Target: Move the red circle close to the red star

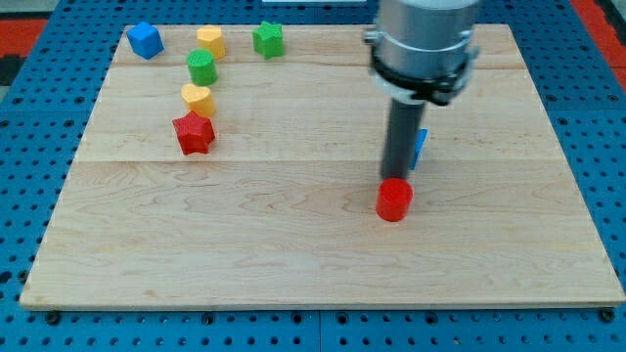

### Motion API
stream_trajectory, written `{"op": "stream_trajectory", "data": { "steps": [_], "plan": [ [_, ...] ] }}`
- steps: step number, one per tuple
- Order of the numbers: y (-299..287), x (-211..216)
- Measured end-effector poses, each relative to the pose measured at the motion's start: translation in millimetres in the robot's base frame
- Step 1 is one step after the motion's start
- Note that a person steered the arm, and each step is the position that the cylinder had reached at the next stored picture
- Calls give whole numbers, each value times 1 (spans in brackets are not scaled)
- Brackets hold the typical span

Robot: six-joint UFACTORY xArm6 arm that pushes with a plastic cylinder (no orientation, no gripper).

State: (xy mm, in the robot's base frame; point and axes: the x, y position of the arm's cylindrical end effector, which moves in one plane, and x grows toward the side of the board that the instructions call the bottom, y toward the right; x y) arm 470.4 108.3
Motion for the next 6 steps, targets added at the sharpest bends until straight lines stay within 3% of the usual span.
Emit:
{"op": "stream_trajectory", "data": {
  "steps": [1, 3, 4, 5, 6],
  "plan": [
    [31, 24],
    [-133, 11],
    [-56, 32],
    [-41, 70],
    [-104, 75]
  ]
}}
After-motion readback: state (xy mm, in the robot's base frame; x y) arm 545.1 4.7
